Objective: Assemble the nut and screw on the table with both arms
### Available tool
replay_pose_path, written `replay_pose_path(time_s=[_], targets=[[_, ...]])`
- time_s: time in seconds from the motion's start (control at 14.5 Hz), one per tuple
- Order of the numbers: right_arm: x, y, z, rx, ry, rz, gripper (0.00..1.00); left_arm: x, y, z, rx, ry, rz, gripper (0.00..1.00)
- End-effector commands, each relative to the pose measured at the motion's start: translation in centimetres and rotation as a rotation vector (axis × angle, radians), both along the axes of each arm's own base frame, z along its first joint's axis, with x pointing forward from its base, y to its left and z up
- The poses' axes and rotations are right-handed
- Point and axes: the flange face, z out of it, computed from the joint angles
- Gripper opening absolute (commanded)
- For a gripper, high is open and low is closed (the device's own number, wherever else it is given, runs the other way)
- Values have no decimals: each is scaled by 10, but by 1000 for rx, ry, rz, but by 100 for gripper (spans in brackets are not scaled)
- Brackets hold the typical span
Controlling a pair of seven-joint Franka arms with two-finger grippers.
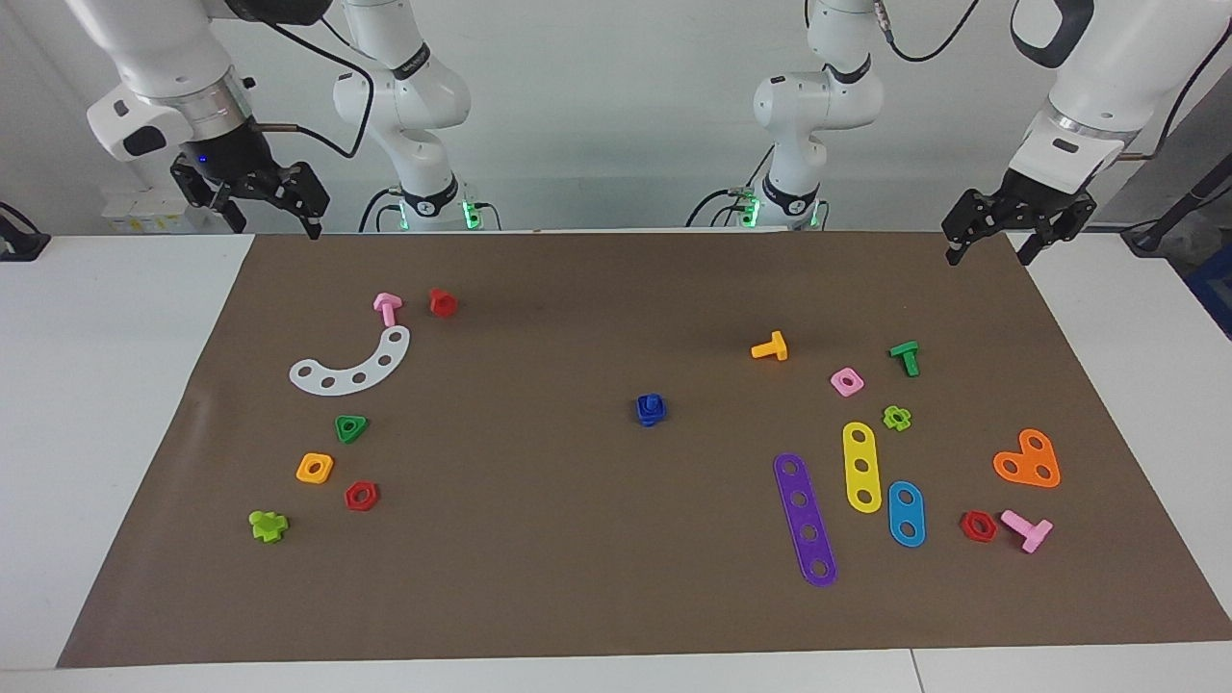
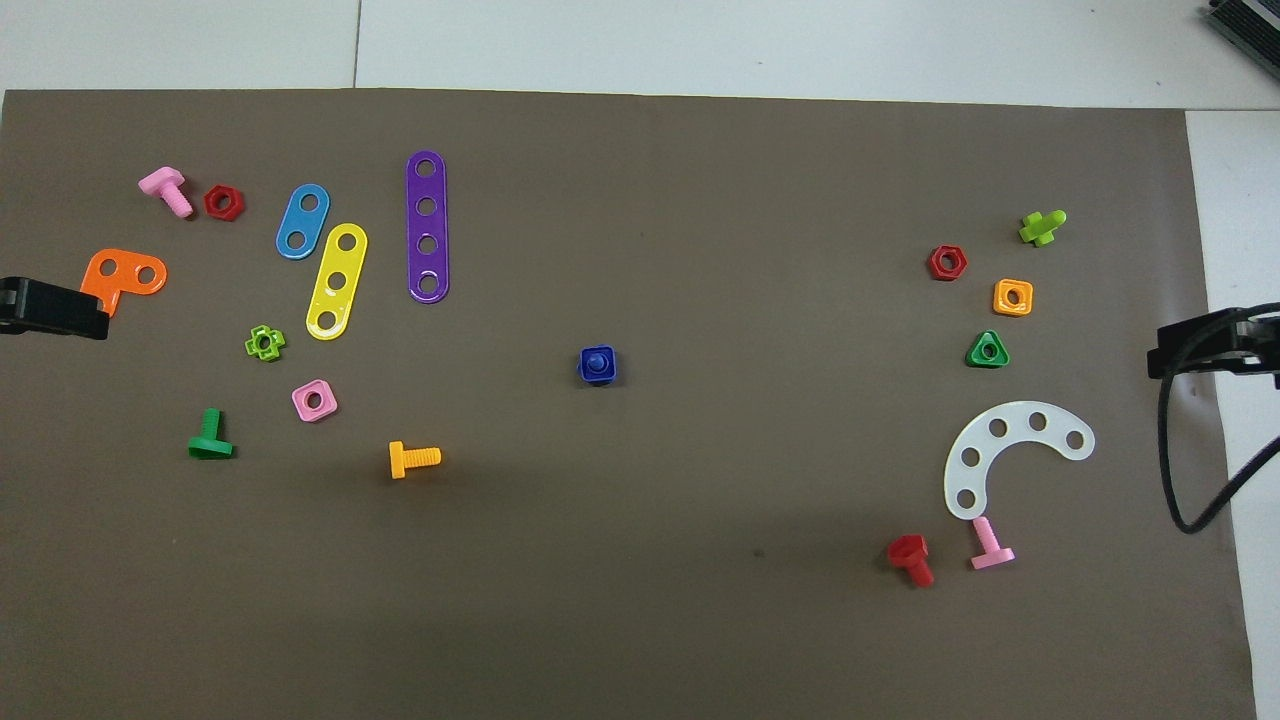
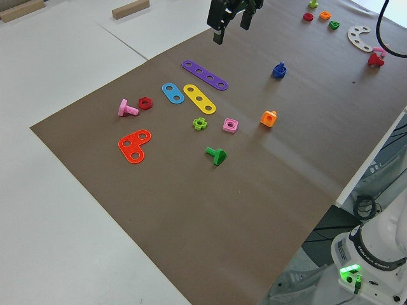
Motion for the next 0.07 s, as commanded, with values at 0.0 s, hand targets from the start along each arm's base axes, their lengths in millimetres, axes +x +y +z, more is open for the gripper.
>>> replay_pose_path(time_s=[0.0], targets=[[-5, -2, 2, 25, -9, 11, 100, -3, 1, -2, 25, -10, 11, 100]])
